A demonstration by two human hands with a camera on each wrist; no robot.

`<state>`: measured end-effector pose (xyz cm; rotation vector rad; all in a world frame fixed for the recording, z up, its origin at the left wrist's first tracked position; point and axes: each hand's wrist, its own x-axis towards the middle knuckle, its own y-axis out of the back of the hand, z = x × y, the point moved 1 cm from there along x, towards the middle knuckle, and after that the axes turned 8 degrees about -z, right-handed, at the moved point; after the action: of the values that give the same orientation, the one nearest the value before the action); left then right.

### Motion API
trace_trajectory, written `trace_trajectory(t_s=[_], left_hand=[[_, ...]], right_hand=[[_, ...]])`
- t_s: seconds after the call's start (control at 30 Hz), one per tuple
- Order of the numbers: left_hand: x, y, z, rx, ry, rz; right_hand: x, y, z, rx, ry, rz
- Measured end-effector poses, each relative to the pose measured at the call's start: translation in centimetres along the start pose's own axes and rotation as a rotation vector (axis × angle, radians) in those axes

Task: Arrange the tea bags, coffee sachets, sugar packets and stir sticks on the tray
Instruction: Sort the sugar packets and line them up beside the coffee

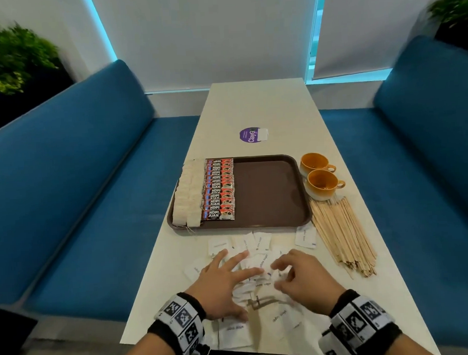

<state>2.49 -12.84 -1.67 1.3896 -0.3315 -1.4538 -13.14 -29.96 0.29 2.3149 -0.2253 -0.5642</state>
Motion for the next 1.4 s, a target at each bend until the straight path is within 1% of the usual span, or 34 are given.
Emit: trace_trajectory(t_s=[0.07, 0.1, 0.17, 0.23, 0.37, 0.6, 0.67, 0.77, 0.83, 0.9, 0.97, 1.03, 1.07, 1.13, 1.23, 1.4], left_hand=[[0.0, 0.1, 0.4, -0.008, 0.009, -0.007], [0.1, 0.2, 0.7, -0.011, 0.014, -0.009], [0.1, 0.2, 1.0, -0.015, 0.021, -0.01], [0.2, 0.2, 0.9, -0.017, 0.025, -0.009], [0.4, 0.2, 0.7, -0.026, 0.03, 0.008], [0.0, -0.6, 0.7, -0.099, 0.014, 0.106], [-0.4, -0.2, 0.7, -0.154, -0.003, 0.128], [-1.7, 0.2, 0.7, -0.258, -0.024, 0.25], [-3.2, 0.1, 0.9, -0.32, -0.022, 0.298], [-4.6, -0.5, 1.4, -0.337, -0.035, 0.291], [-5.4, -1.8, 2.0, -0.314, -0.052, 0.24], [-5.5, -3.2, 2.2, -0.298, -0.056, 0.199], [-5.4, -3.8, 2.3, -0.287, -0.048, 0.191], [-5.0, -4.6, 2.4, -0.244, -0.03, 0.201], [-4.5, -4.9, 2.4, -0.22, -0.011, 0.204], [-3.8, -4.7, 2.2, -0.29, 0.038, 0.185]], right_hand=[[1.0, 2.0, 0.9, -0.056, -0.072, 0.088], [1.6, 2.9, 1.5, -0.102, -0.123, 0.107], [2.6, 3.9, 2.5, -0.176, -0.236, 0.078], [3.0, 4.0, 2.8, -0.23, -0.289, 0.014], [2.4, 2.6, 2.1, -0.252, -0.239, -0.058], [-0.3, 0.0, 2.2, -0.16, -0.121, -0.062], [-0.7, 0.1, 2.1, -0.098, -0.105, -0.036], [-1.4, 0.5, 2.0, -0.019, -0.086, 0.033], [-1.8, 0.6, 1.9, -0.008, -0.066, 0.044], [-2.1, 0.3, 1.6, -0.006, -0.054, 0.027], [-2.0, -0.4, 1.5, -0.004, -0.047, 0.006], [-1.7, -0.8, 1.4, -0.001, -0.053, 0.035], [-1.5, -1.0, 1.4, 0.018, -0.076, 0.067], [-1.0, -1.1, 1.6, 0.127, -0.162, 0.123], [0.0, -1.1, 2.0, 0.281, -0.268, 0.132], [0.6, -0.9, 2.1, 0.234, -0.271, 0.089]])
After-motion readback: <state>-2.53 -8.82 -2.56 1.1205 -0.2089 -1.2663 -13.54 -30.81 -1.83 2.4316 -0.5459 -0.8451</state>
